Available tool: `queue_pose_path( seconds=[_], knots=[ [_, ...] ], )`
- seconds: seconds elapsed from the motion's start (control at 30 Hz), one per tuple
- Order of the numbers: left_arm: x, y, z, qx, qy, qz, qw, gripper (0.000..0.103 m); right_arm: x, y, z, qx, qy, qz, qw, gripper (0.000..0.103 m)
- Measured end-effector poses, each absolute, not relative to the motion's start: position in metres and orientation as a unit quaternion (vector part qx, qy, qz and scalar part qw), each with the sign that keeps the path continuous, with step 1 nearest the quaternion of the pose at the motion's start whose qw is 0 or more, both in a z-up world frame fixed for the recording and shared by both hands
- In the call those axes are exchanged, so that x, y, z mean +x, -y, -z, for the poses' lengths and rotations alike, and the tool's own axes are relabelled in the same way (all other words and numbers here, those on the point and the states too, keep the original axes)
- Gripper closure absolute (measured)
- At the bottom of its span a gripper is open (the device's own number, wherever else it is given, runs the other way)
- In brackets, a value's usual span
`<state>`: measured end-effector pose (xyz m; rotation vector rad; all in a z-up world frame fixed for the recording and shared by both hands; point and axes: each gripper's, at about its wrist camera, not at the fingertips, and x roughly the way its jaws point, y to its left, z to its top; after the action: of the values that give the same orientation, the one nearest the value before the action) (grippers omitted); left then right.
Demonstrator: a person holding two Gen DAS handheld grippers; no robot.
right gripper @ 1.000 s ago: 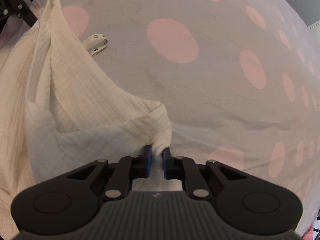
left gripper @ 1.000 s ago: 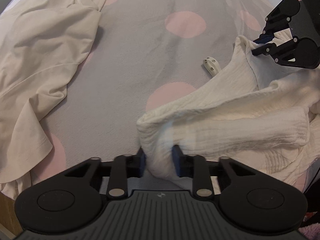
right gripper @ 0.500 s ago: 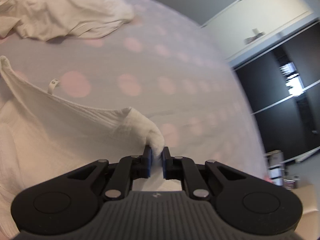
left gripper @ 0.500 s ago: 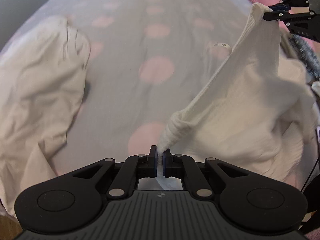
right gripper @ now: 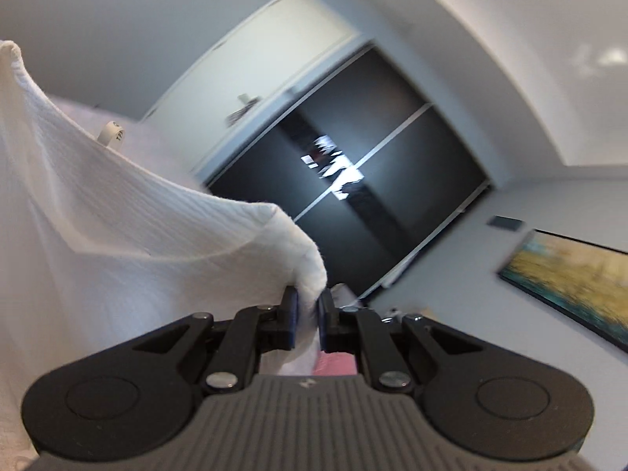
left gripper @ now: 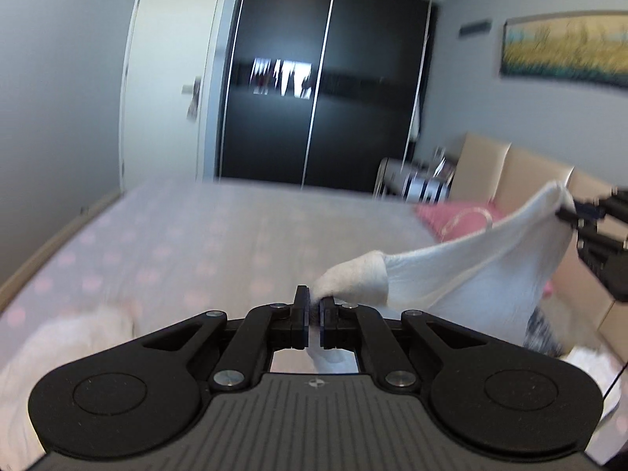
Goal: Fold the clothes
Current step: 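Lift the shirt high with both grippers, holding it spread open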
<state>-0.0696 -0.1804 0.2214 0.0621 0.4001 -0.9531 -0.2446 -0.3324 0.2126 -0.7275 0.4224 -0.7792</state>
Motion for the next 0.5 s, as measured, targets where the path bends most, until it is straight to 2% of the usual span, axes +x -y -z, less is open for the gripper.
queue_pose_path(
  seconds=[0.23,0.5],
  knots=[
    [-0.129,0.160,-0.305,0.005,-0.069,0.493,0.867,0.100,-0.324,0.299,-0.290,-0.313,-0.092,0.438,0.838,0.092],
    [-0.173,0.110,-0.350,-0.036,0.029,0.500,0.865,0.100,-0.388,0.253,-0.333,-0.286,0.002,0.424,0.859,0.092]
  ],
)
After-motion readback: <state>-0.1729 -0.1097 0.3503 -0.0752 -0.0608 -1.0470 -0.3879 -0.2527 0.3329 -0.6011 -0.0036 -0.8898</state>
